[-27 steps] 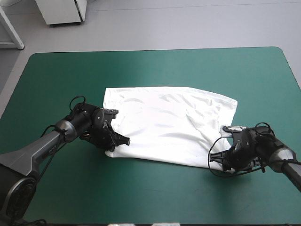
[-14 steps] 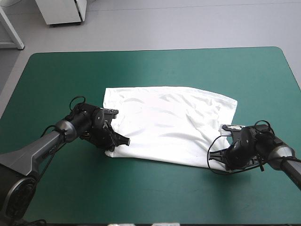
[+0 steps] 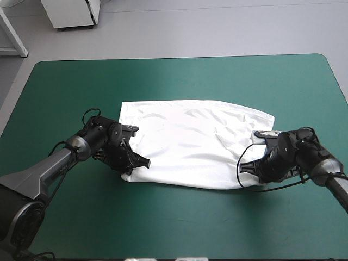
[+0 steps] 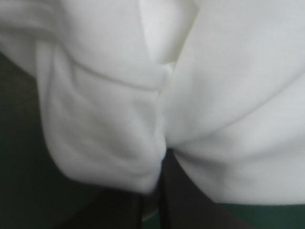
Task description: Fold the cloth
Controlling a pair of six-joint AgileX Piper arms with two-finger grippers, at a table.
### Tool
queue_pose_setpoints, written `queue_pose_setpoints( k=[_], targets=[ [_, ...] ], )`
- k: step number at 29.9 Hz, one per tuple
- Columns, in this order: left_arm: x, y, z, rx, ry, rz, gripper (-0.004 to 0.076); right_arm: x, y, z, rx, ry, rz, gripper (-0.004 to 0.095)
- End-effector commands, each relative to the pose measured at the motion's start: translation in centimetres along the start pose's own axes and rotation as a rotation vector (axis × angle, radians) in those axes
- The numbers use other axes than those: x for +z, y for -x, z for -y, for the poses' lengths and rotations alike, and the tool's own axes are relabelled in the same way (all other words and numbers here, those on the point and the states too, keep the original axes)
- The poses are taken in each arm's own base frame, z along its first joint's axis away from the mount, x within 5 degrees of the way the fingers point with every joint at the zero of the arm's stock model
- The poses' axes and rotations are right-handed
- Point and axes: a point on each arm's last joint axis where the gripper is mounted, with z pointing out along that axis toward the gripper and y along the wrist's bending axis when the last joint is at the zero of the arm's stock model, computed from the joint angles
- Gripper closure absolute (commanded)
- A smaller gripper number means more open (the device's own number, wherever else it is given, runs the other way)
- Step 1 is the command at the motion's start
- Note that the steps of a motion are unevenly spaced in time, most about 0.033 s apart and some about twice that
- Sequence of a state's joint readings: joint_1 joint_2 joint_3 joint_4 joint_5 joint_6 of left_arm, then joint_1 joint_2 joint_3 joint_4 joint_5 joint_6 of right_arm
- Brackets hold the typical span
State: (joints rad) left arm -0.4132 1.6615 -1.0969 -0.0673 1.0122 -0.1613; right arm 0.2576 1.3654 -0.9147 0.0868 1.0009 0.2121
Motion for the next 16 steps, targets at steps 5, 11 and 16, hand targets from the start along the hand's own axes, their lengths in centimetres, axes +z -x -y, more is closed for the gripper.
queue_pose_setpoints(
  k=[5, 11, 16],
  targets=[
    [-4.4, 1.7, -0.3, 0.050, 0.077, 0.084, 0.0733, -7.0, 1.0, -0.3, -0.057, -0.016, 0.160, 0.0925],
    [-9.3, 3.9, 0.1, 0.060, 0.076, 0.254, 0.0733, -10.8, 2.8, -1.0, -0.086, 0.013, 0.337, 0.0925],
    [-13.0, 5.6, 0.4, 0.076, 0.076, 0.440, 0.0733, -12.8, 4.4, -1.2, -0.102, -0.002, 0.462, 0.0925]
  ],
)
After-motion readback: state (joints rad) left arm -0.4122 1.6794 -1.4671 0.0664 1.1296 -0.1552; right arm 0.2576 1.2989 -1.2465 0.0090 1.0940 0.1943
